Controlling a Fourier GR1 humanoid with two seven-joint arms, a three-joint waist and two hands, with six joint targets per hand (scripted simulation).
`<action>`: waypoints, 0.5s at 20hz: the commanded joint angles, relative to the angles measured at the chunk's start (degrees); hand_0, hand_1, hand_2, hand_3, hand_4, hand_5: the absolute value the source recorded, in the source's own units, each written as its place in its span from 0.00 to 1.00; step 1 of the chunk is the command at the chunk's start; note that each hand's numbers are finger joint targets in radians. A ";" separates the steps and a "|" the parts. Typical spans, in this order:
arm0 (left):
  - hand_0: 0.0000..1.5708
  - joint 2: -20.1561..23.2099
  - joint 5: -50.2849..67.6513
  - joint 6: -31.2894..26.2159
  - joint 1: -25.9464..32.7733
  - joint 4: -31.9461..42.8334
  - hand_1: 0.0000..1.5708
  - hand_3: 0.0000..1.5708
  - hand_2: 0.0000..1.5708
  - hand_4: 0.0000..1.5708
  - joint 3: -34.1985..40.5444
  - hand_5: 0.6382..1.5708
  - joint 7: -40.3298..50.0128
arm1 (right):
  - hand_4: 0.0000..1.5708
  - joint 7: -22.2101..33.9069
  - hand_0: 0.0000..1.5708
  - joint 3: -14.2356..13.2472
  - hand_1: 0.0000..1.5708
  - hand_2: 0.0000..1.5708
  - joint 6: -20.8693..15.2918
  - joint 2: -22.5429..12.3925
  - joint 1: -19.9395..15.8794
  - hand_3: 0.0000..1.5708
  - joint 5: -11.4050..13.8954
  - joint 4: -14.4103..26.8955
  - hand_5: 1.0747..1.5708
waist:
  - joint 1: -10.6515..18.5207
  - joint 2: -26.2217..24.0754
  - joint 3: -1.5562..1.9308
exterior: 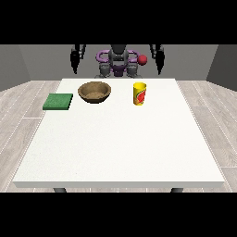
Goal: Pick the cup and pour the ball into the bowl, then pick the bowl and place it on the pad
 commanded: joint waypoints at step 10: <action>0.00 -4.28 4.35 7.86 -0.34 -11.27 0.00 0.00 0.00 0.40 -2.32 0.99 20.87 | 0.55 21.30 0.00 1.32 0.00 0.00 -3.38 4.35 3.97 0.00 -7.14 -12.93 0.92 | -4.57 -22.95 -1.12</action>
